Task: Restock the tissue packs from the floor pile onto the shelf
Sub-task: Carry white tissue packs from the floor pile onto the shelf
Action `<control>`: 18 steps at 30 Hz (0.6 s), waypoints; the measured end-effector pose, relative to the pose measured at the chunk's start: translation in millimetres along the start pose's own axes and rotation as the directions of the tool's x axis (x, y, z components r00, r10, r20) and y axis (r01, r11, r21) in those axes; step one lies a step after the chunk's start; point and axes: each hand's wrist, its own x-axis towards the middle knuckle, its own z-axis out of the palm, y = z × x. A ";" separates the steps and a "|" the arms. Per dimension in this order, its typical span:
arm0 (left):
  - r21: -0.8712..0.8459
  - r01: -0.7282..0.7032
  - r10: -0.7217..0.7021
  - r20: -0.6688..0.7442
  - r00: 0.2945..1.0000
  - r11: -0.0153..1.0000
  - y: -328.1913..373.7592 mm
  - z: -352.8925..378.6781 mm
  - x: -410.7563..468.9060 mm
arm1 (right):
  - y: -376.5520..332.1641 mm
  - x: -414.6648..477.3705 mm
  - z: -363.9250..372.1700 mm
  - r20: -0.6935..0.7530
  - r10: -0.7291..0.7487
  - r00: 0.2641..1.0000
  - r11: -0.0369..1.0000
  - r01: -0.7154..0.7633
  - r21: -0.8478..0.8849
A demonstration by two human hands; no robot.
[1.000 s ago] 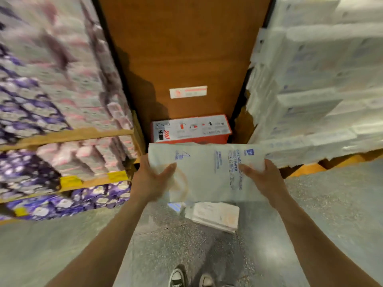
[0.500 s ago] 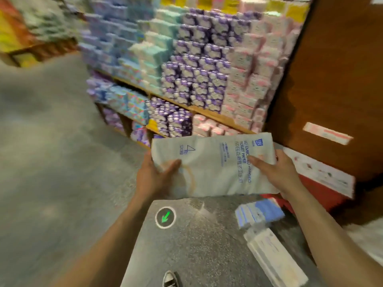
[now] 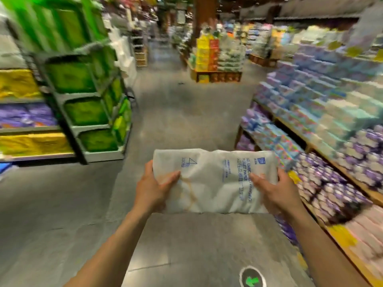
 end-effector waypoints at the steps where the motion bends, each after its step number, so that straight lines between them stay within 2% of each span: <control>1: 0.004 0.018 -0.018 -0.037 0.999 1.000 -10.1 -25.7 19.8 | -13.3 13.0 35.3 0.038 -0.009 0.999 1.000 0.009 0.008; 9: 0.036 0.117 -0.099 -0.322 0.942 0.993 -79.9 -212.4 155.1 | -122.9 88.9 294.7 0.309 -0.150 0.939 0.987 0.122 0.107; 14: 0.010 0.152 -0.132 -0.441 0.888 0.988 -122.5 -289.0 240.2 | -170.8 154.0 439.6 0.464 -0.224 0.857 0.974 0.176 0.144; 18: 0.019 0.148 -0.115 -0.537 0.836 0.989 -147.7 -346.5 327.7 | -212.2 215.2 560.3 0.514 -0.298 0.804 0.954 0.229 0.194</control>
